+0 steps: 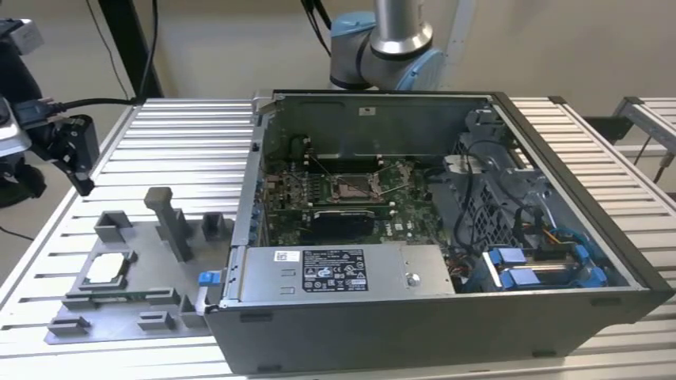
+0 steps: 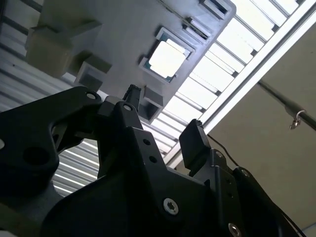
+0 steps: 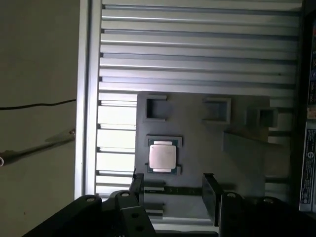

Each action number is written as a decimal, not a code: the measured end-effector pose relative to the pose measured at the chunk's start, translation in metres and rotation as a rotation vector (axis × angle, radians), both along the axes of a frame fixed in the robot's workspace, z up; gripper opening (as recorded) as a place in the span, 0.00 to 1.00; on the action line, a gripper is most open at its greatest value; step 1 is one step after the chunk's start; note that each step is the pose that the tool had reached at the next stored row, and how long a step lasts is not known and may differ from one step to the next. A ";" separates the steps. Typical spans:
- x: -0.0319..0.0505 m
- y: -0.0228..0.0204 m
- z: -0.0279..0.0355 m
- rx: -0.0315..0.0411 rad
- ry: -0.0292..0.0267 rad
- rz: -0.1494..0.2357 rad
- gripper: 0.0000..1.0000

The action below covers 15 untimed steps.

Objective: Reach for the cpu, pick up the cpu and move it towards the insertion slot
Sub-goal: 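Pick up the cpu and move it towards the insertion slot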

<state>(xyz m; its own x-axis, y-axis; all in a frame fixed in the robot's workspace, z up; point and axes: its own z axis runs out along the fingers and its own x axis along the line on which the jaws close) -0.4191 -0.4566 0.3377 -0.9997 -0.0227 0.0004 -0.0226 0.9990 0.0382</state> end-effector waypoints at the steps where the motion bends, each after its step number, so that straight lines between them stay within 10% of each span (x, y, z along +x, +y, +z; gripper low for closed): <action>1: 0.0000 0.0000 -0.0011 0.0001 0.0000 0.000 1.00; 15: 0.0000 0.0000 -0.0154 0.0000 0.0000 0.000 1.00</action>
